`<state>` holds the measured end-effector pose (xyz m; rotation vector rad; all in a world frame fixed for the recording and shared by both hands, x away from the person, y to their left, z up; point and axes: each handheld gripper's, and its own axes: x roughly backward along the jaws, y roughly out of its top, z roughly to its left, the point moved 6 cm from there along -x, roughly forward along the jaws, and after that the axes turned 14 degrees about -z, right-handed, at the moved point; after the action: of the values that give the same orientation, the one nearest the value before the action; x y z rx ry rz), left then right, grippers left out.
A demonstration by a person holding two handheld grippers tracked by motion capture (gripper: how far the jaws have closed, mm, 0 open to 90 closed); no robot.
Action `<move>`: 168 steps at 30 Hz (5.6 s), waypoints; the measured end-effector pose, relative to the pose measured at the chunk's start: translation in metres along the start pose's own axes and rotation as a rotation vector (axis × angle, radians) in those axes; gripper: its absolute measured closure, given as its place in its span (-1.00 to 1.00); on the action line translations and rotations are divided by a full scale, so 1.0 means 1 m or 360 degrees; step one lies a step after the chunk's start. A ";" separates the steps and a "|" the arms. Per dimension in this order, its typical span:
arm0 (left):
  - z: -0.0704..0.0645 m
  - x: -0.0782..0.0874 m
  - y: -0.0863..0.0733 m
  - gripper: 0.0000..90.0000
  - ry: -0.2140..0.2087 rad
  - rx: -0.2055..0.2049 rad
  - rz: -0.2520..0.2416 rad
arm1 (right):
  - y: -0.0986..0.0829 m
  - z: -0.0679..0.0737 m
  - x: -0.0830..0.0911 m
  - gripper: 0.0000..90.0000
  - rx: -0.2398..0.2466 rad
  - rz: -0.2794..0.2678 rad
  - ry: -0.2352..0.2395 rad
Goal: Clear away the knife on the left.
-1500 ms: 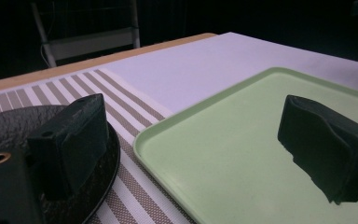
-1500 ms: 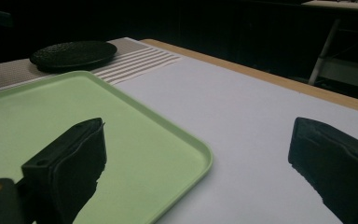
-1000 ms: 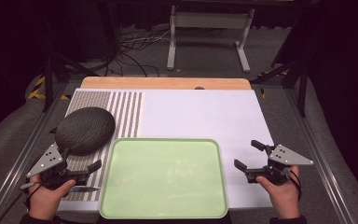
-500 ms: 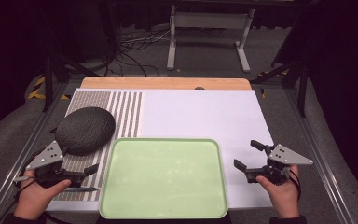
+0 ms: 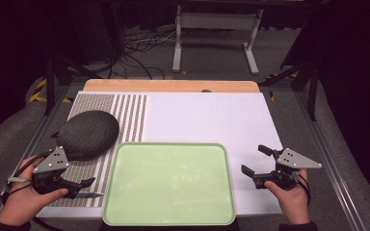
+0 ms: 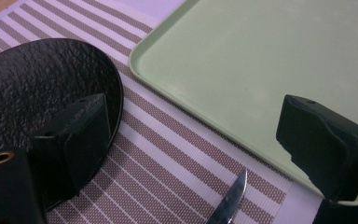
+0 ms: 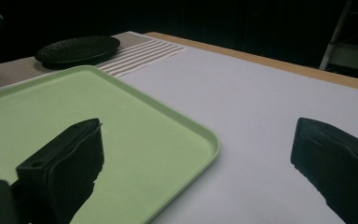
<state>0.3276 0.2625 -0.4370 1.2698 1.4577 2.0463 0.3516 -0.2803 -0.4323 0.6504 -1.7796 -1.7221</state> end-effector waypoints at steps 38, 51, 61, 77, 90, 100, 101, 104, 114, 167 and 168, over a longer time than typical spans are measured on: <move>0.012 0.020 -0.019 -0.61 -0.0172 -0.0248 0.0694 | -0.005 0.001 -0.002 -0.95 -0.0012 0.0035 0.0045; 0.012 0.017 -0.027 -0.55 -0.0231 -0.0306 0.0844 | -0.005 0.001 -0.002 -0.95 -0.0008 0.0043 0.0059; 0.010 0.011 -0.041 -0.48 -0.0317 -0.0341 0.0986 | -0.006 0.002 -0.002 -0.95 -0.0005 0.0050 0.0065; 0.019 0.012 -0.065 -0.05 -0.0391 -0.0385 0.1231 | -0.007 0.003 -0.003 -0.95 0.0004 0.0061 0.0082; 0.027 0.010 -0.081 0.28 -0.0457 -0.0432 0.1329 | -0.007 0.005 -0.003 -0.95 0.0009 0.0069 0.0099; 0.026 0.010 -0.079 0.57 -0.0548 -0.0565 0.1355 | -0.008 0.006 -0.004 -0.95 0.0009 0.0078 0.0119; 0.027 0.010 -0.079 0.61 -0.0552 -0.0580 0.1352 | -0.008 0.007 -0.004 -0.95 0.0009 0.0080 0.0122; 0.027 0.010 -0.079 0.66 -0.0571 -0.0604 0.1352 | -0.008 0.007 -0.005 -0.95 0.0009 0.0080 0.0129; 0.027 0.011 -0.077 0.73 -0.0576 -0.0629 0.1362 | -0.008 0.007 -0.004 -0.95 0.0002 0.0071 0.0134; -0.017 -0.006 0.016 0.73 -0.0241 0.0453 0.0995 | -0.007 0.006 -0.001 -0.96 0.0009 0.0082 0.0142; -0.018 -0.008 0.017 0.73 -0.0238 0.0469 0.0995 | -0.008 0.006 -0.001 -0.96 0.0009 0.0083 0.0142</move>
<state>0.3210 0.2393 -0.4271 2.1735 1.4543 2.0611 0.3479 -0.2755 -0.4400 0.6673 -1.7256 -1.6286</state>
